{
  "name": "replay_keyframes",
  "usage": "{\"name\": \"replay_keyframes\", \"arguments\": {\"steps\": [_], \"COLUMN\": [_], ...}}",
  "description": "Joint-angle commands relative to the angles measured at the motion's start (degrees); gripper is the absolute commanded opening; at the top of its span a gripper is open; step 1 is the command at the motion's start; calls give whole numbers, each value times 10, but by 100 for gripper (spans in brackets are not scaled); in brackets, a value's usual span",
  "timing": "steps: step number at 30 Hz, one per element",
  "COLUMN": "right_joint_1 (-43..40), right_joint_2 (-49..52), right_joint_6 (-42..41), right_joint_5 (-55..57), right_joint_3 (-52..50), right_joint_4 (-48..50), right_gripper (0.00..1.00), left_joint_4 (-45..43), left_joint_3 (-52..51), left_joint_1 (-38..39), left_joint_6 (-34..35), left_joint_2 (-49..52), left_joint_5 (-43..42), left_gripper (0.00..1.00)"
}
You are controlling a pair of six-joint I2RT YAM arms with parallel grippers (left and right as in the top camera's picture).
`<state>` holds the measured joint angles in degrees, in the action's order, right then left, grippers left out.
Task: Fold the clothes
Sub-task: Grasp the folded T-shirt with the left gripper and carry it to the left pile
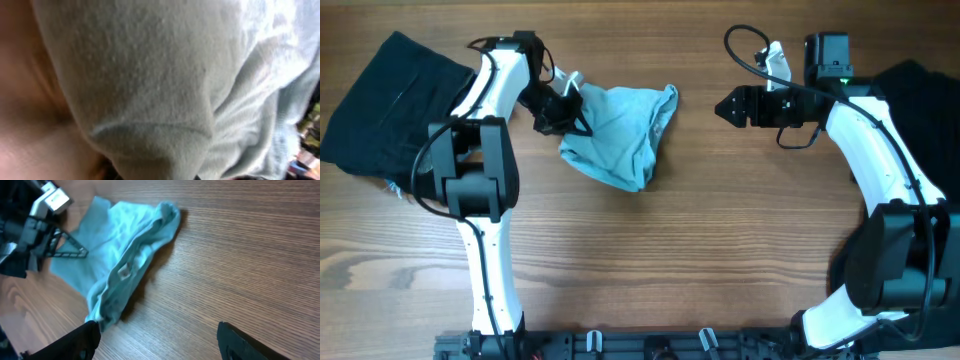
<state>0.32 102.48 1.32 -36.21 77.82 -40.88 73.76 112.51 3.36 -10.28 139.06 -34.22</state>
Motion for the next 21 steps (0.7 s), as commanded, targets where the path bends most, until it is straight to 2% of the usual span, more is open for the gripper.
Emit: {"name": "replay_keyframes", "arguments": {"steps": [1, 6, 10, 13, 15, 21], "right_joint_1": [1, 1, 1, 1, 1, 1], "right_joint_2": [-3, -3, -3, -3, -3, -3], "right_joint_6": [-4, -5, -20, -19, -19, -19], "right_joint_5": [22, 22, 24, 24, 24, 24], "right_joint_3": [5, 5, 5, 5, 5, 5], "right_joint_4": [1, 1, -4, -13, -19, -21], "right_gripper": [79, 79, 79, 79, 79, 79], "left_joint_4": [53, 82, 82, 82, 83, 77], "left_joint_3": [87, 221, 306, 314, 314, 314], "left_joint_1": [-9, -37, -101, -171, -241, -404], "left_joint_6": [-15, 7, 43, 75, 78, 77], "left_joint_2": [-13, -39, -55, -64, -73, -76], "left_joint_5": [-41, -59, -42, -44, -73, -63], "left_gripper": [4, 4, 4, 4, 4, 4]}}
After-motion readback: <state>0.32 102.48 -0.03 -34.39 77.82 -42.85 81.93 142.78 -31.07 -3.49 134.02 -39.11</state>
